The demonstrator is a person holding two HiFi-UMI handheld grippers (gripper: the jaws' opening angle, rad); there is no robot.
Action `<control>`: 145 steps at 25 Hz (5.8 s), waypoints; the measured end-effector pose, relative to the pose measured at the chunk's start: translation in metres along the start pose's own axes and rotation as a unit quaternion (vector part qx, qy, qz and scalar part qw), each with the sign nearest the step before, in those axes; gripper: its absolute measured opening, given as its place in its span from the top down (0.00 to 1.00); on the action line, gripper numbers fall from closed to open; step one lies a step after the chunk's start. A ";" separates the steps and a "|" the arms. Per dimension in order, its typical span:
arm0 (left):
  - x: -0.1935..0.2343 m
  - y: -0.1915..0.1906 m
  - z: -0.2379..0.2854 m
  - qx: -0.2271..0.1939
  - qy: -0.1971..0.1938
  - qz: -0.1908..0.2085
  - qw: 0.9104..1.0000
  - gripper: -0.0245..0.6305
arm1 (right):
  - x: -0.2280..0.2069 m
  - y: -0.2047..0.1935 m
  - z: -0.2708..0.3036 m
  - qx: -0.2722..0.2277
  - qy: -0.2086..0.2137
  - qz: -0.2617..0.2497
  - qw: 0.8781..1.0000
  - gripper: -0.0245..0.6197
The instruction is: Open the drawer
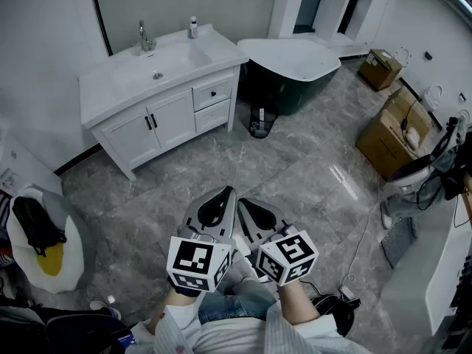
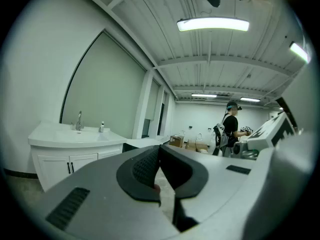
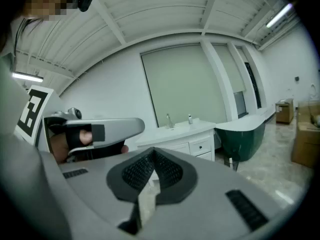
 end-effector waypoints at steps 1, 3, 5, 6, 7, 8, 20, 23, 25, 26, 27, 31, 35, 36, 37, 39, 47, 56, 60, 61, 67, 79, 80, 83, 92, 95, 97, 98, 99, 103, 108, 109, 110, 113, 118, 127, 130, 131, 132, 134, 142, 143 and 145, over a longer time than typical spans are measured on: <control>0.000 0.000 0.001 0.001 -0.002 0.000 1.000 0.94 | 0.000 0.000 0.000 0.000 0.000 0.000 1.000 0.95; -0.001 0.000 0.003 0.003 -0.005 0.002 1.000 0.94 | 0.001 0.001 0.001 0.000 0.001 0.000 1.000 0.95; -0.001 0.001 0.003 0.003 -0.007 0.005 1.000 0.94 | 0.001 0.001 0.002 -0.001 0.000 0.001 1.000 0.95; 0.000 0.002 0.003 0.002 -0.007 0.006 1.000 0.94 | 0.001 0.002 0.003 -0.001 0.000 0.001 1.000 0.95; 0.002 0.002 0.004 0.002 -0.007 0.006 1.000 0.94 | 0.000 0.003 0.004 -0.002 -0.001 0.001 1.000 0.95; 0.004 0.003 0.005 0.001 -0.006 0.006 1.000 0.94 | 0.000 0.004 0.006 -0.003 -0.003 0.000 1.000 0.95; 0.035 0.002 0.003 0.006 -0.014 0.002 1.000 0.94 | 0.006 -0.001 0.024 -0.016 -0.031 0.002 0.999 0.95; 0.041 0.000 0.003 0.012 -0.013 -0.002 1.000 0.94 | 0.008 -0.003 0.029 -0.010 -0.032 0.000 0.999 0.95; 0.045 -0.002 0.005 0.015 -0.012 -0.005 1.000 0.94 | 0.007 -0.003 0.032 -0.007 -0.032 0.001 0.999 0.95; 0.046 -0.003 0.006 0.015 -0.011 -0.008 1.000 0.94 | 0.006 -0.004 0.034 -0.007 -0.033 0.001 0.999 0.95; 0.047 -0.004 0.008 0.016 -0.009 -0.009 1.000 0.94 | 0.005 -0.004 0.035 -0.006 -0.033 0.002 0.999 0.95; 0.048 -0.010 0.017 0.019 -0.007 -0.011 1.000 0.94 | -0.006 -0.008 0.036 -0.005 -0.037 0.010 0.999 0.95; 0.049 -0.016 0.039 0.022 -0.002 -0.008 1.000 0.94 | -0.030 -0.009 0.044 -0.003 -0.033 0.018 0.999 0.95; 0.049 -0.018 0.046 0.023 -0.001 -0.006 1.000 0.94 | -0.037 -0.009 0.048 -0.003 -0.032 0.020 0.999 0.95; 0.050 -0.020 0.053 0.024 0.000 -0.005 1.000 0.94 | -0.045 -0.008 0.052 -0.002 -0.031 0.022 0.999 0.95; 0.051 -0.024 0.071 0.027 0.004 -0.003 1.000 0.94 | -0.062 -0.007 0.061 0.000 -0.029 0.026 0.999 0.95; 0.057 -0.036 0.158 0.024 0.028 0.005 0.999 0.94 | -0.142 0.008 0.110 0.013 -0.004 0.028 1.000 0.95; 0.059 -0.034 0.241 0.016 0.069 0.010 0.997 0.94 | -0.219 0.040 0.150 0.025 0.033 0.031 0.999 0.95; 0.061 -0.035 0.269 0.007 0.089 0.013 0.996 0.94 | -0.246 0.050 0.164 0.026 0.051 0.026 0.998 0.95; 0.061 -0.035 0.276 0.005 0.093 0.014 0.996 0.94 | -0.252 0.052 0.166 0.026 0.055 0.025 0.998 0.95; 0.057 -0.043 0.307 -0.001 0.115 0.019 0.993 0.94 | -0.284 0.056 0.175 0.030 0.077 0.025 0.996 0.95; 0.081 -0.061 0.334 0.017 0.164 0.020 0.986 0.94 | -0.324 0.043 0.209 0.052 0.096 0.047 0.993 0.95; 0.086 -0.063 0.337 0.019 0.167 0.020 0.986 0.94 | -0.327 0.041 0.215 0.055 0.096 0.049 0.993 0.95; 0.106 -0.066 0.350 0.023 0.175 0.015 0.984 0.94 | -0.334 0.036 0.239 0.066 0.097 0.051 0.992 0.95; 0.186 -0.071 0.416 0.024 0.178 0.012 0.984 0.94 | -0.362 0.025 0.336 0.086 0.103 0.053 0.990 0.95; 0.217 -0.070 0.443 0.027 0.178 0.010 0.984 0.94 | -0.373 0.023 0.374 0.093 0.104 0.053 0.989 0.95; 0.237 -0.071 0.455 0.032 0.178 0.009 0.983 0.94 | -0.379 0.022 0.398 0.096 0.103 0.054 0.989 0.95; 0.247 -0.071 0.460 0.033 0.180 0.009 0.983 0.94 | -0.380 0.022 0.410 0.097 0.104 0.054 0.988 0.95; 0.256 -0.070 0.464 0.035 0.182 0.008 0.983 0.94 | -0.381 0.022 0.421 0.098 0.104 0.055 0.988 0.95; 0.293 -0.067 0.480 0.040 0.189 0.009 0.981 0.94 | -0.385 0.024 0.466 0.099 0.107 0.057 0.988 0.95; 0.332 -0.063 0.490 0.044 0.199 0.011 0.979 0.94 | -0.386 0.025 0.511 0.098 0.107 0.057 0.988 0.95; 0.338 -0.062 0.491 0.045 0.200 0.012 0.979 0.94 | -0.387 0.025 0.518 0.098 0.107 0.057 0.988 0.95; 0.344 -0.062 0.493 0.046 0.201 0.012 0.978 0.94 | -0.387 0.024 0.525 0.098 0.106 0.057 0.988 0.95; 0.358 -0.064 0.500 0.051 0.200 0.011 0.978 0.94 | -0.389 0.022 0.541 0.099 0.101 0.057 0.988 0.95; 0.364 -0.074 0.505 0.065 0.199 0.005 0.978 0.94 | -0.396 0.018 0.550 0.102 0.092 0.065 0.988 0.95; 0.367 -0.100 0.523 0.098 0.211 -0.009 0.973 0.94 | -0.421 0.009 0.562 0.123 0.096 0.073 0.985 0.95; 0.369 -0.110 0.528 0.109 0.216 -0.014 0.970 0.94 | -0.427 0.003 0.567 0.134 0.102 0.074 0.983 0.95; 0.370 -0.114 0.529 0.114 0.218 -0.015 0.969 0.94 | -0.429 0.001 0.570 0.138 0.103 0.076 0.982 0.95; 0.371 -0.118 0.530 0.118 0.220 -0.016 0.968 0.94 | -0.430 -0.001 0.572 0.141 0.104 0.079 0.981 0.95; 0.374 -0.126 0.530 0.126 0.223 -0.018 0.966 0.94 | -0.432 -0.007 0.575 0.146 0.108 0.082 0.980 0.95; 0.379 -0.172 0.530 0.167 0.209 -0.030 0.963 0.94 | -0.438 -0.036 0.578 0.162 0.107 0.081 0.978 0.95; 0.381 -0.178 0.531 0.172 0.205 -0.031 0.963 0.94 | -0.440 -0.041 0.577 0.163 0.104 0.081 0.978 0.95; 0.383 -0.192 0.531 0.179 0.200 -0.030 0.963 0.94 | -0.443 -0.050 0.576 0.167 0.098 0.080 0.978 0.95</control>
Point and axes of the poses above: the fingertips, and each gripper's own axes: z forward along the fingers, x to its left, y out of its top, the point moved 9 cm from there along -z, backward along the fingers, and after that the axes turned 15 degrees about -x, right-handed, at the moved point
